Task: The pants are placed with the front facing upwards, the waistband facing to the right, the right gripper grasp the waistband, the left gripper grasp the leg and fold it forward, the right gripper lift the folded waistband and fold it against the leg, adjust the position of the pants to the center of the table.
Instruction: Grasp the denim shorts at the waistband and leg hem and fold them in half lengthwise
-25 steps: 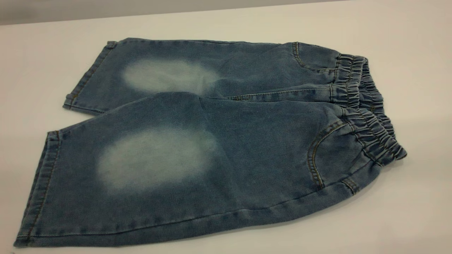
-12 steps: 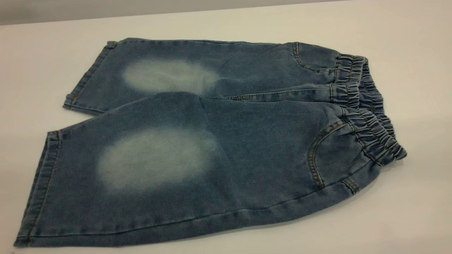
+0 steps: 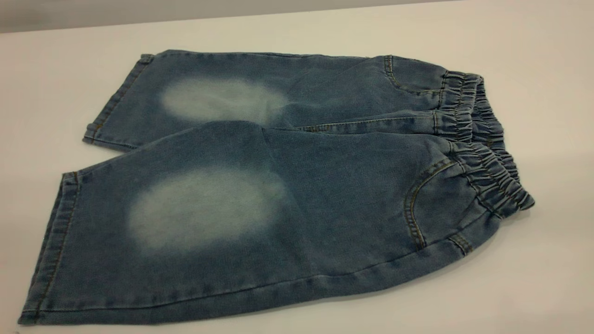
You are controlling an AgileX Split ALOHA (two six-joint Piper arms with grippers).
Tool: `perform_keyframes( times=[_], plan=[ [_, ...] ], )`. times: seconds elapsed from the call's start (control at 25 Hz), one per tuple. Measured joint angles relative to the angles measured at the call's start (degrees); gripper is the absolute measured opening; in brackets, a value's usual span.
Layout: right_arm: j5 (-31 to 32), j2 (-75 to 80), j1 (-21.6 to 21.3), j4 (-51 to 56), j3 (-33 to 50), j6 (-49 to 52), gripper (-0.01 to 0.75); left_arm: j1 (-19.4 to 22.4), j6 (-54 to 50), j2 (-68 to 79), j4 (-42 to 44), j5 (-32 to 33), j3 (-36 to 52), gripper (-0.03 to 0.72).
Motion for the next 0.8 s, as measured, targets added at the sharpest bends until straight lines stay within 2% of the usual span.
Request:
perform_keyframes(
  times=[0.24, 0.4, 0.8],
  plan=[
    [-0.76, 0.99, 0.0, -0.59, -0.79, 3.01, 0.584, 0.0, -6.89, 2.97, 4.54, -0.23, -0.34, 0.54],
    [-4.4, 6.19, 0.0, -0.5, -2.81, 3.04, 0.584, 0.0, -9.95, 8.36, 7.79, -1.68, -1.75, 0.54],
    [-13.61, 26.21, 0.0, 5.12, -6.92, 4.77, 0.584, 0.0, -10.08, 26.55, 5.16, -11.53, -6.44, 0.54]
  ],
)
